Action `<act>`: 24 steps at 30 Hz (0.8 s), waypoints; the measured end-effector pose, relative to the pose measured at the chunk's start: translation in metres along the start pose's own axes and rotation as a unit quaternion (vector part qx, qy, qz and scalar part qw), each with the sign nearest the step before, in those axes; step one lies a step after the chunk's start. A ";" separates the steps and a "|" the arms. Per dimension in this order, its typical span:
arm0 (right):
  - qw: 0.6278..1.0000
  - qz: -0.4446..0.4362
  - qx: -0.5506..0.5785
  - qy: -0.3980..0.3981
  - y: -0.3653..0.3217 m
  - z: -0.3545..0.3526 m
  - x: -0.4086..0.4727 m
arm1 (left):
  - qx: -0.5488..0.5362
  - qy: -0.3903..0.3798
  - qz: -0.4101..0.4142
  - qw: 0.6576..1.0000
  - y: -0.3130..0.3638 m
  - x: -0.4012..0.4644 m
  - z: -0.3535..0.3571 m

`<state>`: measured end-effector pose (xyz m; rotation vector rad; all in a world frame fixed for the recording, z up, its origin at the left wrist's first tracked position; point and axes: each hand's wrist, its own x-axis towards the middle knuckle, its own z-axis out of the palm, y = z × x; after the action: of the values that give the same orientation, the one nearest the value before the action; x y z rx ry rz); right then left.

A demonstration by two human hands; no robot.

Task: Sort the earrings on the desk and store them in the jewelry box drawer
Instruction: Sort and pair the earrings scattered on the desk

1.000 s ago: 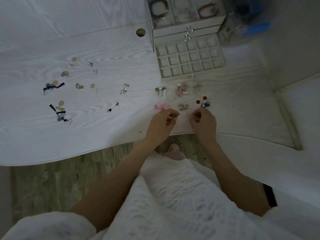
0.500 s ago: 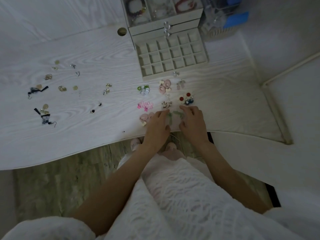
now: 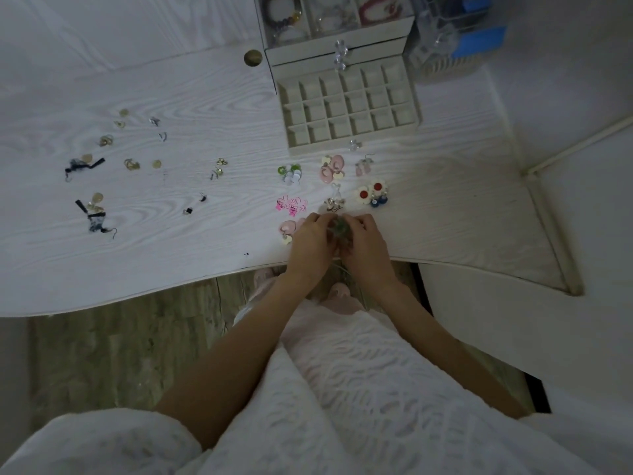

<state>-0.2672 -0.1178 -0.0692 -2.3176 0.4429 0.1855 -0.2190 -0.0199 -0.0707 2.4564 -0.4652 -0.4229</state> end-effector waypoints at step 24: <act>0.928 -0.305 -0.167 -0.134 -0.211 0.110 0.104 | -0.053 0.279 -0.284 0.916 -0.247 -0.062 -0.202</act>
<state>-0.0930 0.0712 -0.0347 -2.5876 -0.4877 0.2811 -0.1372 0.2937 -0.0532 2.4247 0.5068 0.0467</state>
